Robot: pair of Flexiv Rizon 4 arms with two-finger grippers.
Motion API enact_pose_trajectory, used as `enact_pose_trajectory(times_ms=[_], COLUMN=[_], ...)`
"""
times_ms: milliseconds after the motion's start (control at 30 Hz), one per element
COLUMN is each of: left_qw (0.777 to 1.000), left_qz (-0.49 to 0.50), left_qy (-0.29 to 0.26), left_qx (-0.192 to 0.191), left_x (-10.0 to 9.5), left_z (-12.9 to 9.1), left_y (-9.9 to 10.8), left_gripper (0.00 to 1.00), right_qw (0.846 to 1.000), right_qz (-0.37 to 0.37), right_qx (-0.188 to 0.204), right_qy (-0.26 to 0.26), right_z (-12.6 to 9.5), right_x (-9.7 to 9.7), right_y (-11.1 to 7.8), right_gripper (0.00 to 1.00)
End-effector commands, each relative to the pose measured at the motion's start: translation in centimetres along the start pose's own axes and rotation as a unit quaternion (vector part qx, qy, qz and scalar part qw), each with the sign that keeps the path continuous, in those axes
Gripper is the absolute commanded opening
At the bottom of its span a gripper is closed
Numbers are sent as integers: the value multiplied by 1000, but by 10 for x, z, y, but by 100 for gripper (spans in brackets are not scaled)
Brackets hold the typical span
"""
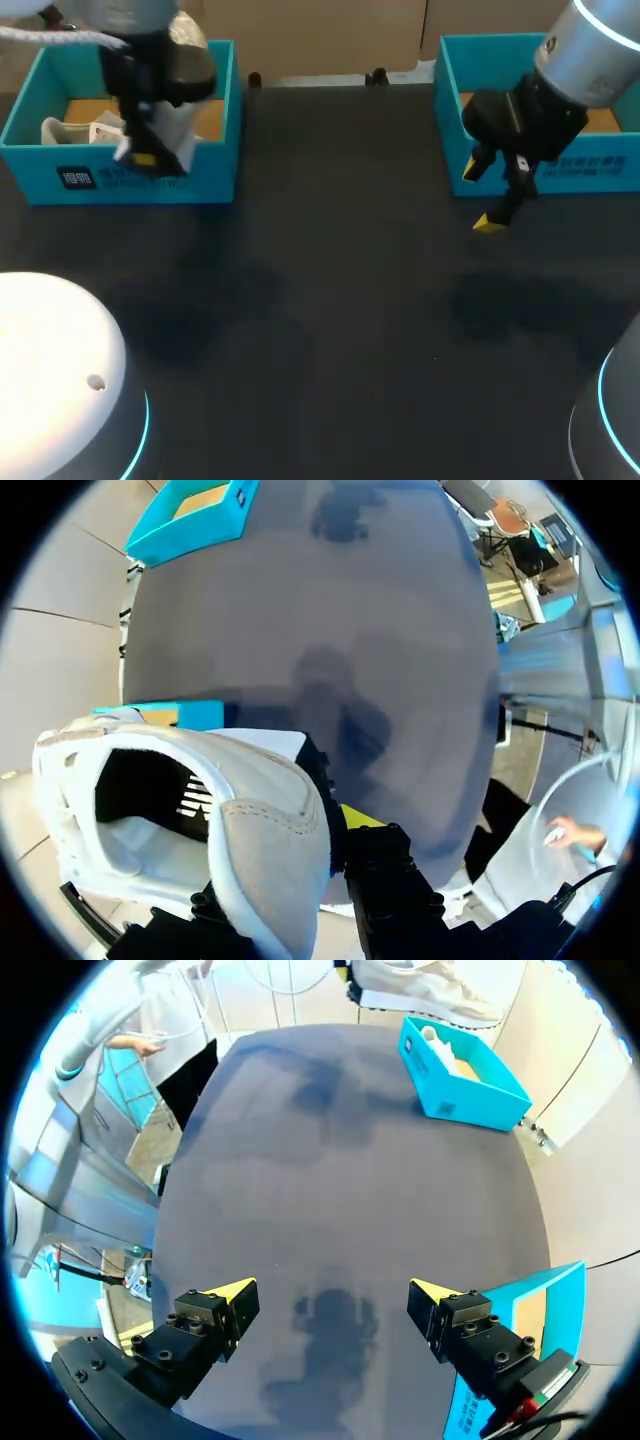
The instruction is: Take the shoe out of the shoebox, open the shoe tongue, remove and reinsert the insole, then place the shoe into the shoebox
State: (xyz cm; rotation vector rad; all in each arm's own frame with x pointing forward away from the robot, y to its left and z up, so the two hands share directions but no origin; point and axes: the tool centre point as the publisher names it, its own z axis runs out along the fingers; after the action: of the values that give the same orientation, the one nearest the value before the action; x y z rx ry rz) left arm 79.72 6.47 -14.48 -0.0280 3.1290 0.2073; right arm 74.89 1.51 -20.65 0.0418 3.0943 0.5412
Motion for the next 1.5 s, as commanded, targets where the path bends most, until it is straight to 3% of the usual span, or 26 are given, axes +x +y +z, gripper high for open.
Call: enact_pose_trajectory(times_ms=[33, 500, 633, 800, 1133, 1333, 1500], left_qw=[999, 999, 999, 1000, 999, 1000, 999], left_qz=[29, 35, 32, 27, 14, 1, -18], left_qy=[11, -1, -24, -10, -10, 1, 17], left_qx=[40, -29, -21, 0, -45, -25, -33], left_x=[-21, -90, -114, -141, -172, -199, -219], left_z=[3, 21, 31, 35, 42, 52, 64], left_y=[45, 106, 121, 138, 160, 187, 200], left_gripper=[0, 0, 0, 0, 0, 0, 0], right_qw=[1000, 1000, 1000, 1000, 1000, 1000, 1000], right_qz=[0, 0, 0, 0, 0, 0, 0], right_qx=[1, 1, 1, 1, 1, 1, 1], right_qy=[0, 0, 0, 0, 0, 0, 0], right_z=[1, 1, 1, 1, 1, 1, 1], right_x=[0, 0, 0, 0, 0, 0, 0], right_y=[0, 0, 0, 0, 0, 0, 0], right_gripper=[100, 100, 100, 100, 100, 100, 100])
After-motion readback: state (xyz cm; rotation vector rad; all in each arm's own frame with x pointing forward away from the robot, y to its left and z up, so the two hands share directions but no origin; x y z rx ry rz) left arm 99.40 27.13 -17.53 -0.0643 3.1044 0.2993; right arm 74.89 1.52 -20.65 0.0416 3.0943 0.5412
